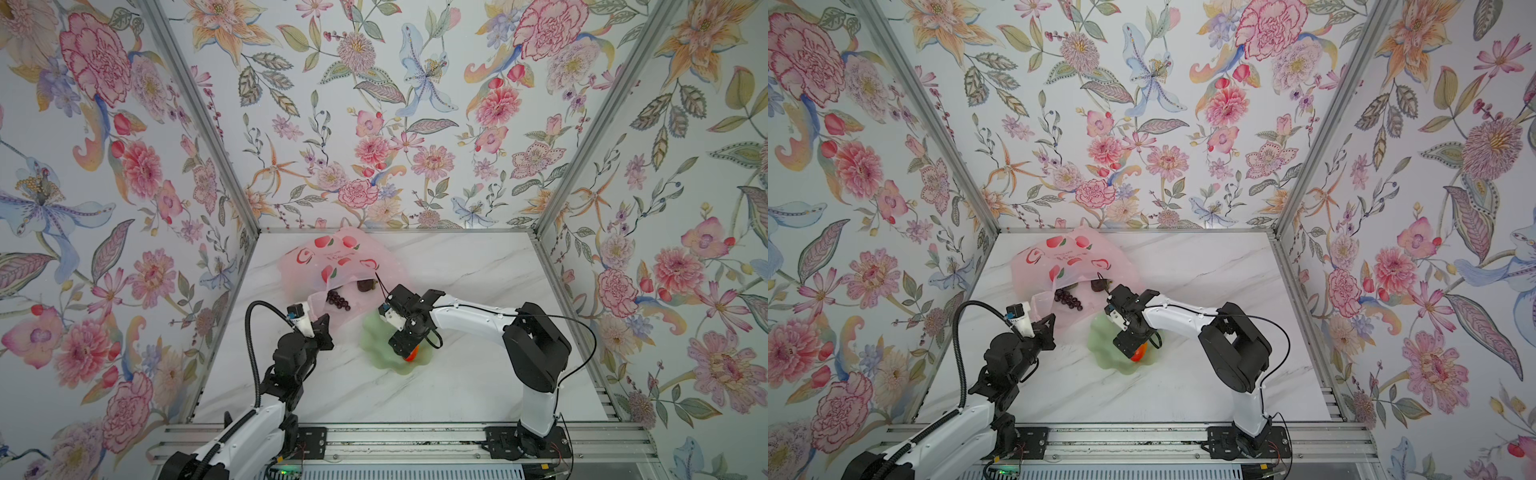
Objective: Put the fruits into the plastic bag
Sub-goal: 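Lower the right gripper onto the mango on the green plate and close it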
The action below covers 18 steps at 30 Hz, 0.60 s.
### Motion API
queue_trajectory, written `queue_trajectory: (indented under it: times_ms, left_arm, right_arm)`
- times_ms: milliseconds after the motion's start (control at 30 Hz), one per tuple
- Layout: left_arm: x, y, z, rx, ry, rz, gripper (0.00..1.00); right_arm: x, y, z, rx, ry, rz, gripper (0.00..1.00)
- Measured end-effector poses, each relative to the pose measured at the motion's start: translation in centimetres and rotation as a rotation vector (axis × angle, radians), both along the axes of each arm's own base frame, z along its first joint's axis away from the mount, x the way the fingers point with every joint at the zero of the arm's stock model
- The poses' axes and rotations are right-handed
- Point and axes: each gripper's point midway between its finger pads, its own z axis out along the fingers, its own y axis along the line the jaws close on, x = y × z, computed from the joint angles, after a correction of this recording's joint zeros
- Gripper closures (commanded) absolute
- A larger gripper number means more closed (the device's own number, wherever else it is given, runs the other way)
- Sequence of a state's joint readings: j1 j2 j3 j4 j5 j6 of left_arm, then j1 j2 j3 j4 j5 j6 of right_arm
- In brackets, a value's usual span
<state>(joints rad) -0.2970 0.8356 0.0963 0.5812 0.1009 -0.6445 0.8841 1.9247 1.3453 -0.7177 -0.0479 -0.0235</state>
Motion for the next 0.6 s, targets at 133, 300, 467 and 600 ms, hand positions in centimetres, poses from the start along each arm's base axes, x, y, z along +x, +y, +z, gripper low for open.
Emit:
queue_trajectory:
  times_ms: [133, 300, 467, 600]
  left_arm:
    - [0.0, 0.0, -0.4, 0.004, 0.012, 0.0, 1.0]
    - [0.0, 0.0, -0.6, 0.006, 0.019, 0.0, 1.0]
    - [0.0, 0.0, -0.6, 0.006, 0.021, 0.0, 1.0]
    - [0.1, 0.0, -0.6, 0.006, 0.019, 0.0, 1.0]
  right_arm:
    - [-0.4, 0.2, 0.1, 0.019, 0.034, -0.001, 0.15]
    - [-0.1, -0.1, 0.5, 0.059, 0.076, -0.039, 0.14]
    - [0.4, -0.4, 1.1, 0.088, 0.09, -0.083, 0.01]
    - [0.2, -0.3, 1.1, 0.09, 0.1, -0.082, 0.01]
